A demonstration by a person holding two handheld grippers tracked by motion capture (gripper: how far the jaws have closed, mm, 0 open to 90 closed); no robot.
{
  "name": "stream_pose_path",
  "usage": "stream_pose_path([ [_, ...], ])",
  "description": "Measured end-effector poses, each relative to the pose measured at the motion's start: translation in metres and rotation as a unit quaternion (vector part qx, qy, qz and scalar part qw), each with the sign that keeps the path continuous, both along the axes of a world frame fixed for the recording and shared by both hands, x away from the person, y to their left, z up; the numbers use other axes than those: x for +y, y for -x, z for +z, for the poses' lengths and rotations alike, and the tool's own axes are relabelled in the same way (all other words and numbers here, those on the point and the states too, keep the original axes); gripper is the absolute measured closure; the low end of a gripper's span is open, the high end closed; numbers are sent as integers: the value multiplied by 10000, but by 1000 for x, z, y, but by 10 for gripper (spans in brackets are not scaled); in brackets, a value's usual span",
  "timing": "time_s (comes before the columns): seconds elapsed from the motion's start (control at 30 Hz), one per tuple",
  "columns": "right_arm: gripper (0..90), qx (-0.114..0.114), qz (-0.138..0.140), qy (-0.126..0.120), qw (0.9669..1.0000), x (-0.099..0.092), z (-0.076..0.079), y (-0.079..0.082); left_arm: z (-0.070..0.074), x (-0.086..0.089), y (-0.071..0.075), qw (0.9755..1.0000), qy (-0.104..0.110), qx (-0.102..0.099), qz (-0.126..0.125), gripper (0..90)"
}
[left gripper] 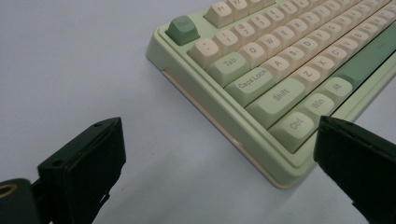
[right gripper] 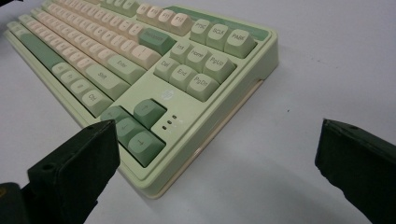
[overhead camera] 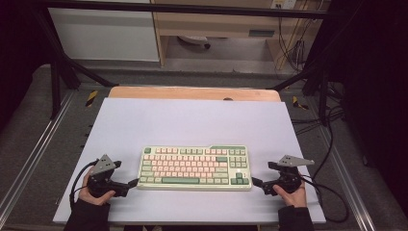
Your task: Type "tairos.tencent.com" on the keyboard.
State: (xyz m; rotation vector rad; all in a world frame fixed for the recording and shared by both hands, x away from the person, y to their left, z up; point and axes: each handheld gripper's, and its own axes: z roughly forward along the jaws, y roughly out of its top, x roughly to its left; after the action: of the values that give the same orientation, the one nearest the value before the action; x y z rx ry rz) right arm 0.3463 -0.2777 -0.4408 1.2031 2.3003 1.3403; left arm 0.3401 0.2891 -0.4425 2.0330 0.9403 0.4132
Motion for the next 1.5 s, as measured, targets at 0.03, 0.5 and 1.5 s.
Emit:
stream_pose_path([
  [0.03, 5, -8, 14, 1, 10000, -1, 0, 0, 0, 0, 0, 10000, -1, -3, 3, 21],
  [0.5, 5, -39, 12, 9, 10000, 0, 1, 1, 6, -6, 0, 10000, 67, -8, -1, 22],
  [1.5, 5, -54, 24, 52, 10000, 0, 1, 2, 25, -46, 0, 10000, 19, 9, -21, 115],
])
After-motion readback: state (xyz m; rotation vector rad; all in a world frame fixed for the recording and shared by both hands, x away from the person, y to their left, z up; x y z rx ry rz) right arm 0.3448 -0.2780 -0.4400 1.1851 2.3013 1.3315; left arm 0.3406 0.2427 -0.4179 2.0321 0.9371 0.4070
